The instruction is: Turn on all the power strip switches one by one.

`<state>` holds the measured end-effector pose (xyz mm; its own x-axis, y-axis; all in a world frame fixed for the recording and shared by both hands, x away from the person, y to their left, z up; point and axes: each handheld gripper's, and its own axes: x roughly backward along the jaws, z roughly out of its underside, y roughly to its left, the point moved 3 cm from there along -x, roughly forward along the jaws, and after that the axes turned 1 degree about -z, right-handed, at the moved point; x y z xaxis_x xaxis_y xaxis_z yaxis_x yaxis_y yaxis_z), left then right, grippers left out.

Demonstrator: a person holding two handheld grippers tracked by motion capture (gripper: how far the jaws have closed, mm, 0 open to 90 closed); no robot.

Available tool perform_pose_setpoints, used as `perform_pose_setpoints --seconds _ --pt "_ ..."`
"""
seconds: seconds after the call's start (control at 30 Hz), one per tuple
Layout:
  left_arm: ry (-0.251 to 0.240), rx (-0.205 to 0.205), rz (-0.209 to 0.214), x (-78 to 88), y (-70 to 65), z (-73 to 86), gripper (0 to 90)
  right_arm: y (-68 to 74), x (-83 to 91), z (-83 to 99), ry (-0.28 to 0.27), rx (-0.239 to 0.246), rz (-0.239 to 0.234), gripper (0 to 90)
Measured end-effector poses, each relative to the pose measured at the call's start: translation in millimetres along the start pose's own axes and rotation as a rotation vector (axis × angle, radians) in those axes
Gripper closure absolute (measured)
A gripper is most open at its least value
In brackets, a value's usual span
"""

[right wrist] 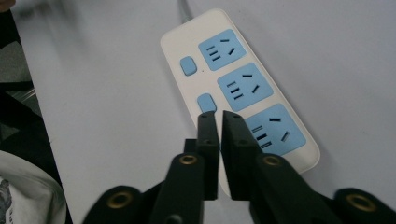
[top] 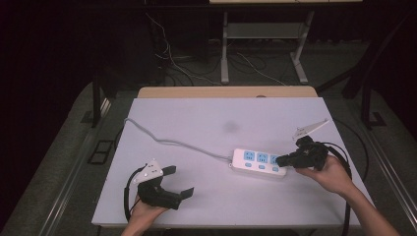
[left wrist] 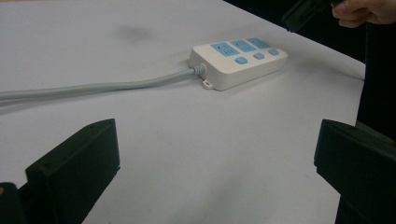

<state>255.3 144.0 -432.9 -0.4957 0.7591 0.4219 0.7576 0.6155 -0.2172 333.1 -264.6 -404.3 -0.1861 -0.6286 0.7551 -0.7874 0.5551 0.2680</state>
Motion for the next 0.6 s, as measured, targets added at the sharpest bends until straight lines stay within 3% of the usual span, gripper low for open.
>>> perform_pose_setpoints --seconds 0.6 --pt "0.0 -0.001 -0.002 0.3 0.3 0.1 0.0 -5.6 -19.5 0.9 0.073 0.017 0.007 89.8"
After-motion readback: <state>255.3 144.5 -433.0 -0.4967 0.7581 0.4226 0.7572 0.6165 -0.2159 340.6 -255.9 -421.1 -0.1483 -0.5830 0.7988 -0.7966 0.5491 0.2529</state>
